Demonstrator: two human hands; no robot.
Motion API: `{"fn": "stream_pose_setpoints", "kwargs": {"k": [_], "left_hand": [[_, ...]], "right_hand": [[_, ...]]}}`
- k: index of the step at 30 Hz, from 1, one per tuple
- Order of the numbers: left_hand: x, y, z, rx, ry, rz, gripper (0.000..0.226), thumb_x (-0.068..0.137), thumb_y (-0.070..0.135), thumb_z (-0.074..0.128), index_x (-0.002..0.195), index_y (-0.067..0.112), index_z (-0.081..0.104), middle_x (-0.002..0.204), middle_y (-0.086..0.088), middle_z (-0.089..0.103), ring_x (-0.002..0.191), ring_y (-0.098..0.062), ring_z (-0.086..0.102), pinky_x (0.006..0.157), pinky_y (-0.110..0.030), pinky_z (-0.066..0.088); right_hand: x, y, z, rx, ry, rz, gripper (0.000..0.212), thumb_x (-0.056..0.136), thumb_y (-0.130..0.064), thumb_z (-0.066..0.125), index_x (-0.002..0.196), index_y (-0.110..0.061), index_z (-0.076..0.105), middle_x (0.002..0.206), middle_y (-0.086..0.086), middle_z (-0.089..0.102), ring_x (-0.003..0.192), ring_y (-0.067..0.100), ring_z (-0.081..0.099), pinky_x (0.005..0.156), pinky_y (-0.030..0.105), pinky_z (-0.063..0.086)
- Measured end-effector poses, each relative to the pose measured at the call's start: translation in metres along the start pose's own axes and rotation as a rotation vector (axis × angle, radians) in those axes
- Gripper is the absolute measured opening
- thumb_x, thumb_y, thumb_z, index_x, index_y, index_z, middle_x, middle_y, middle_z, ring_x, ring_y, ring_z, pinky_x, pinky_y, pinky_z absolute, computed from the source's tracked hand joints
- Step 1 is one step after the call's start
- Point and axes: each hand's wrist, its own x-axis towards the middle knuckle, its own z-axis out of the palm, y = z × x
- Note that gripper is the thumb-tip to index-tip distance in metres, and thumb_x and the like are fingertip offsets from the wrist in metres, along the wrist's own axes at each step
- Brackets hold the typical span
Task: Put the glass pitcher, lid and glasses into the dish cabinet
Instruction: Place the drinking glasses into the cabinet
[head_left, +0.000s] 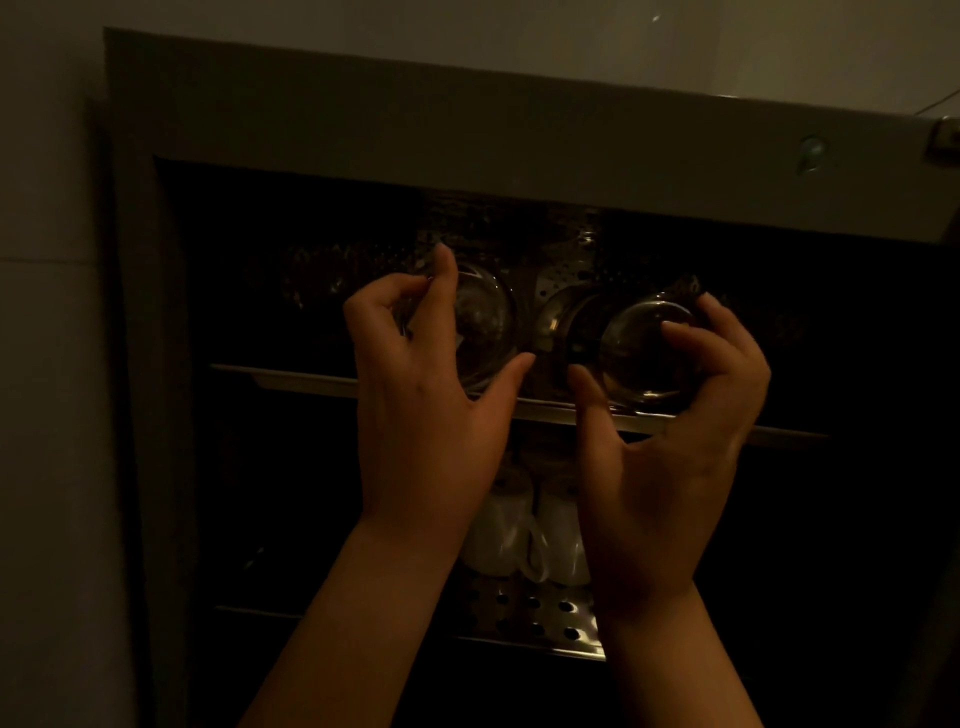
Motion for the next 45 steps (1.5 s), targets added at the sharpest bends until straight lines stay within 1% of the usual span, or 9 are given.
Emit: {"fn": "stream_pose_setpoints", "kwargs": {"k": [3, 10, 13, 15, 19, 22, 26, 35, 45], "left_hand": [[0.002, -0.001, 0.003, 0.01, -0.012, 0.006, 0.078, 0.075, 0.035, 0.072, 0.14, 0.007, 0.04, 0.127, -0.013, 0.035, 0.116, -0.006, 0.032, 0.092, 0.0, 0.032], [0.005, -0.003, 0.01, -0.068, -0.031, 0.015, 0.059, 0.074, 0.026, 0.078, 0.124, 0.006, 0.053, 0.124, -0.007, 0.042, 0.115, -0.018, 0.048, 0.094, -0.004, 0.035], [0.006, -0.003, 0.012, -0.06, -0.041, 0.02, 0.057, 0.075, 0.028, 0.076, 0.123, 0.007, 0.054, 0.124, -0.005, 0.042, 0.115, -0.017, 0.048, 0.095, -0.009, 0.039], [0.006, -0.003, 0.014, -0.049, -0.047, 0.013, 0.057, 0.076, 0.03, 0.075, 0.125, 0.008, 0.054, 0.125, -0.005, 0.042, 0.116, -0.017, 0.047, 0.096, -0.017, 0.042], [0.007, -0.003, 0.018, -0.033, -0.053, 0.002, 0.058, 0.079, 0.033, 0.071, 0.129, 0.01, 0.053, 0.125, -0.004, 0.042, 0.116, -0.016, 0.047, 0.096, -0.024, 0.044], [0.008, -0.005, 0.022, -0.02, -0.06, 0.002, 0.057, 0.081, 0.036, 0.066, 0.13, 0.01, 0.053, 0.125, -0.005, 0.043, 0.115, -0.017, 0.049, 0.095, -0.031, 0.049], [0.008, -0.006, 0.025, 0.012, -0.045, 0.011, 0.056, 0.081, 0.036, 0.067, 0.129, 0.009, 0.054, 0.124, -0.006, 0.046, 0.113, -0.017, 0.05, 0.093, -0.028, 0.047], [0.012, -0.005, 0.03, 0.005, -0.051, -0.011, 0.046, 0.081, 0.036, 0.069, 0.119, 0.012, 0.058, 0.118, -0.003, 0.051, 0.108, -0.019, 0.055, 0.084, -0.03, 0.051], [0.017, -0.007, 0.038, 0.076, -0.08, 0.004, 0.039, 0.084, 0.04, 0.059, 0.11, 0.011, 0.06, 0.111, -0.006, 0.057, 0.103, -0.024, 0.057, 0.081, -0.04, 0.052]], "right_hand": [[0.002, 0.003, 0.001, -0.017, -0.012, -0.013, 0.053, 0.081, -0.02, 0.073, 0.125, -0.003, 0.048, 0.14, 0.014, 0.039, 0.133, 0.016, 0.036, 0.101, 0.045, 0.041], [0.013, 0.009, 0.005, -0.085, -0.065, -0.025, 0.051, 0.083, -0.028, 0.07, 0.128, -0.014, 0.05, 0.141, 0.013, 0.038, 0.132, 0.018, 0.036, 0.098, 0.049, 0.042], [0.015, 0.014, 0.007, -0.107, -0.082, -0.03, 0.049, 0.085, -0.03, 0.066, 0.129, -0.017, 0.049, 0.142, 0.013, 0.036, 0.13, 0.011, 0.032, 0.101, 0.046, 0.04], [0.016, 0.016, 0.008, -0.133, -0.078, -0.025, 0.048, 0.086, -0.031, 0.064, 0.13, -0.017, 0.049, 0.142, 0.014, 0.036, 0.129, 0.01, 0.029, 0.103, 0.041, 0.036], [0.018, 0.018, 0.009, -0.139, -0.07, -0.001, 0.045, 0.089, -0.032, 0.062, 0.13, -0.018, 0.051, 0.141, 0.015, 0.033, 0.132, 0.023, 0.034, 0.104, 0.044, 0.035], [0.022, 0.017, 0.011, -0.172, -0.088, -0.001, 0.044, 0.089, -0.031, 0.063, 0.129, -0.017, 0.052, 0.14, 0.014, 0.032, 0.13, 0.023, 0.034, 0.103, 0.035, 0.028], [0.028, 0.015, 0.015, -0.242, -0.135, -0.017, 0.046, 0.087, -0.032, 0.063, 0.13, -0.021, 0.052, 0.137, 0.011, 0.034, 0.126, 0.021, 0.037, 0.099, 0.033, 0.022], [0.032, 0.015, 0.021, -0.202, -0.087, -0.002, 0.041, 0.086, -0.036, 0.064, 0.121, -0.017, 0.054, 0.132, 0.006, 0.045, 0.121, 0.019, 0.041, 0.093, 0.032, 0.028], [0.038, 0.014, 0.029, -0.28, -0.186, 0.013, 0.038, 0.088, -0.036, 0.06, 0.121, -0.019, 0.052, 0.132, 0.005, 0.045, 0.118, 0.023, 0.045, 0.093, 0.037, 0.031]]}}
